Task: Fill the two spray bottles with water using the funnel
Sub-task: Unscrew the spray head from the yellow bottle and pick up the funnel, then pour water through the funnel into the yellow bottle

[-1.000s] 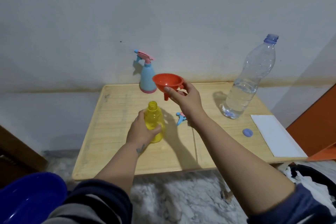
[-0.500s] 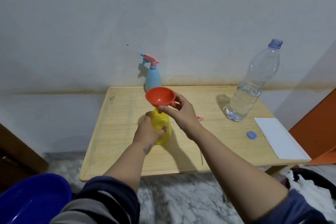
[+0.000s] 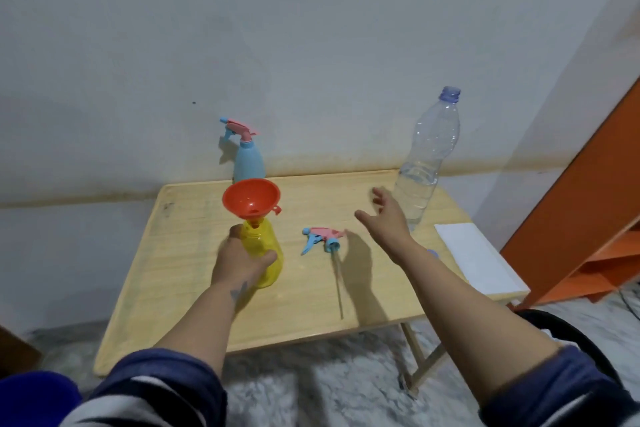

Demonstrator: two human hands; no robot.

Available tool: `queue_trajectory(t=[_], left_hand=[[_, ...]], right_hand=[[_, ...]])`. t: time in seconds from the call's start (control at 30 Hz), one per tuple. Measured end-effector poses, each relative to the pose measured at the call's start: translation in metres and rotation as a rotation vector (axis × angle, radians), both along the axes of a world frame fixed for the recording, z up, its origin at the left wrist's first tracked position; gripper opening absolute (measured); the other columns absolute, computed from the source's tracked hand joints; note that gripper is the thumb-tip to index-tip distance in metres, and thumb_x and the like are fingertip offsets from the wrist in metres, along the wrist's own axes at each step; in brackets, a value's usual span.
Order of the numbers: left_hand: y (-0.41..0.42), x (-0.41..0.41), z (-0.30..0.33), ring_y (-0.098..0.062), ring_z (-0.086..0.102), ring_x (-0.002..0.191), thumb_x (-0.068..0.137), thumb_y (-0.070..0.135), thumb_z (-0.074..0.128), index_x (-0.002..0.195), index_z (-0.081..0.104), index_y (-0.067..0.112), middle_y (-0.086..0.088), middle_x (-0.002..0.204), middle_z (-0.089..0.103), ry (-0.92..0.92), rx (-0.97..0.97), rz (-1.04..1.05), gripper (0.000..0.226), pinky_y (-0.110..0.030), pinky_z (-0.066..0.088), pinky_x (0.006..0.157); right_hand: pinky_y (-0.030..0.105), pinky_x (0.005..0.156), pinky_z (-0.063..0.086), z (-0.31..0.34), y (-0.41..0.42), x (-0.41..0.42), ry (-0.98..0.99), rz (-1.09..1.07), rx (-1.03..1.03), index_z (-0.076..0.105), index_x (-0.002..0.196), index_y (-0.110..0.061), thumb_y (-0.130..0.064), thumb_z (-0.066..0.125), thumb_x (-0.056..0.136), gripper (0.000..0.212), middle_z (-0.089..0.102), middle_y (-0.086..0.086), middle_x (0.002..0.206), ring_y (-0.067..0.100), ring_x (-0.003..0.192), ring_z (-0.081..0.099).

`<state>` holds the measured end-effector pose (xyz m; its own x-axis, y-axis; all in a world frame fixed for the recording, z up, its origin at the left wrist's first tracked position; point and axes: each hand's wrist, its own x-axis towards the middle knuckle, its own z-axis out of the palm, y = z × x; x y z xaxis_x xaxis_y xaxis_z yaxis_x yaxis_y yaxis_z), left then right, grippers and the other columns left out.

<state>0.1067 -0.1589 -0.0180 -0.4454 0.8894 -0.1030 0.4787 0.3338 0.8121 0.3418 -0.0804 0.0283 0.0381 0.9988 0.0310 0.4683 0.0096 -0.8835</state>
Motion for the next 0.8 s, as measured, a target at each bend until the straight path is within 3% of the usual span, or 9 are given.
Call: queue_trajectory(t=[0.1, 0.27, 0.4, 0.5, 0.6, 0.7, 0.8], left_hand=[[0.001, 0.007, 0.001, -0.032, 0.061, 0.099, 0.071, 0.026, 0.079, 0.125, 0.044, 0.014, -0.012, 0.110, 0.064, -0.005, 0.015, 0.046, 0.065, -0.033, 0.045, 0.079], [0.002, 0.017, 0.001, -0.027, 0.055, 0.091, 0.074, 0.023, 0.077, 0.131, 0.042, 0.014, -0.008, 0.109, 0.061, -0.058, 0.025, 0.123, 0.068, -0.035, 0.045, 0.080], [0.001, 0.025, 0.003, -0.026, 0.053, 0.093, 0.078, 0.019, 0.076, 0.134, 0.041, 0.014, -0.004, 0.104, 0.056, -0.092, 0.042, 0.170, 0.066, -0.033, 0.040, 0.081], [0.001, 0.029, 0.002, -0.024, 0.051, 0.090, 0.078, 0.017, 0.075, 0.133, 0.042, 0.015, -0.003, 0.102, 0.056, -0.098, 0.047, 0.207, 0.064, -0.033, 0.039, 0.080], [0.001, 0.032, 0.001, -0.024, 0.051, 0.091, 0.079, 0.014, 0.075, 0.132, 0.043, 0.015, -0.003, 0.103, 0.057, -0.084, 0.047, 0.229, 0.062, -0.033, 0.039, 0.080], [0.001, 0.033, 0.001, -0.024, 0.050, 0.091, 0.080, 0.014, 0.073, 0.132, 0.042, 0.014, -0.003, 0.103, 0.055, -0.066, 0.035, 0.248, 0.061, -0.033, 0.038, 0.080], [0.002, 0.034, 0.002, -0.023, 0.049, 0.090, 0.080, 0.013, 0.074, 0.133, 0.041, 0.013, -0.004, 0.103, 0.054, -0.051, 0.019, 0.260, 0.062, -0.033, 0.038, 0.080]], right_hand=[[0.043, 0.108, 0.038, 0.004, 0.020, 0.040, -0.070, -0.143, 0.031, 0.036, 0.143, -0.014, -0.020, 0.069, 0.082, 0.070, 0.042, 0.013, 0.142, 0.029, 0.131, 0.043], [0.043, 0.108, 0.034, 0.004, 0.050, 0.084, -0.069, -0.298, 0.032, 0.024, 0.148, -0.015, -0.024, 0.071, 0.080, 0.083, 0.028, 0.010, 0.151, 0.034, 0.137, 0.032], [0.044, 0.110, 0.034, -0.006, 0.077, 0.098, -0.003, -0.254, -0.005, 0.017, 0.150, -0.015, -0.036, 0.078, 0.075, 0.099, 0.023, 0.010, 0.154, 0.032, 0.139, 0.033], [0.037, 0.110, 0.032, -0.014, 0.093, 0.101, 0.082, -0.159, 0.026, 0.014, 0.151, -0.017, -0.041, 0.081, 0.070, 0.108, 0.022, 0.006, 0.155, 0.025, 0.140, 0.032], [0.030, 0.108, 0.030, -0.019, 0.105, 0.099, 0.181, -0.106, 0.102, 0.008, 0.152, -0.024, -0.039, 0.085, 0.067, 0.116, 0.025, 0.000, 0.155, 0.016, 0.141, 0.031], [0.031, 0.101, 0.036, -0.022, 0.112, 0.095, 0.209, -0.131, 0.186, -0.001, 0.148, -0.039, -0.036, 0.087, 0.065, 0.121, 0.035, -0.003, 0.150, 0.012, 0.135, 0.039], [0.035, 0.105, 0.040, -0.023, 0.112, 0.092, 0.193, -0.140, 0.280, 0.001, 0.149, -0.039, -0.032, 0.085, 0.068, 0.117, 0.031, -0.009, 0.149, 0.011, 0.133, 0.041]])
